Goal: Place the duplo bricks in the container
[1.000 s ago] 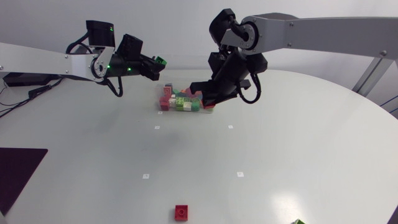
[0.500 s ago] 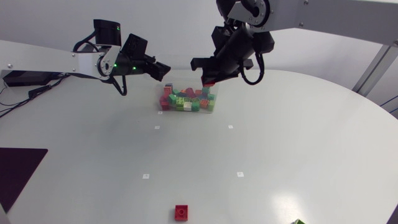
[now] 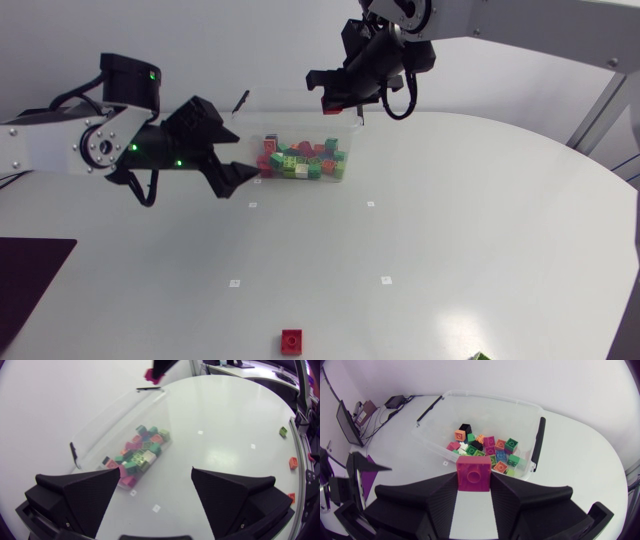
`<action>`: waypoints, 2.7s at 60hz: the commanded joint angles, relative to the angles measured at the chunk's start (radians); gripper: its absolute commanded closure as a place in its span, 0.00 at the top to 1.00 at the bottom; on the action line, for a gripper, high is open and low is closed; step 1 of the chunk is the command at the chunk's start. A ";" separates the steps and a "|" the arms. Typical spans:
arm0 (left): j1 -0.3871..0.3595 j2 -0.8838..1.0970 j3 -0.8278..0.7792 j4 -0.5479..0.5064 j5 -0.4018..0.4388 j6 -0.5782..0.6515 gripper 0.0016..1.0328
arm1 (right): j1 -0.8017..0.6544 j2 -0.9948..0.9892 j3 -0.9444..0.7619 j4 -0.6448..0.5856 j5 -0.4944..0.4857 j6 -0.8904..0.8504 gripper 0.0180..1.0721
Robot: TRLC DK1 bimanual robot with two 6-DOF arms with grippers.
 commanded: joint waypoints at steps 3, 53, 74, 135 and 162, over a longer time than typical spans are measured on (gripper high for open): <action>-0.055 -0.069 -0.120 -0.020 0.010 0.109 0.96 | -0.008 0.059 0.056 0.015 -0.002 -0.009 0.32; -0.110 -0.161 -0.263 -0.031 0.012 0.135 0.96 | -0.004 0.226 0.297 -0.005 0.097 0.006 0.91; -0.134 -0.190 -0.324 -0.114 0.038 0.207 0.96 | -0.008 0.212 0.348 -0.156 0.083 0.031 0.95; -0.466 -0.054 -0.416 -0.160 0.043 0.221 0.87 | 0.079 -0.391 -0.605 -0.130 0.089 -0.170 0.95; -0.492 0.003 -0.387 -0.129 0.041 0.176 0.62 | 0.069 -0.535 -0.884 -0.372 0.114 -0.341 0.95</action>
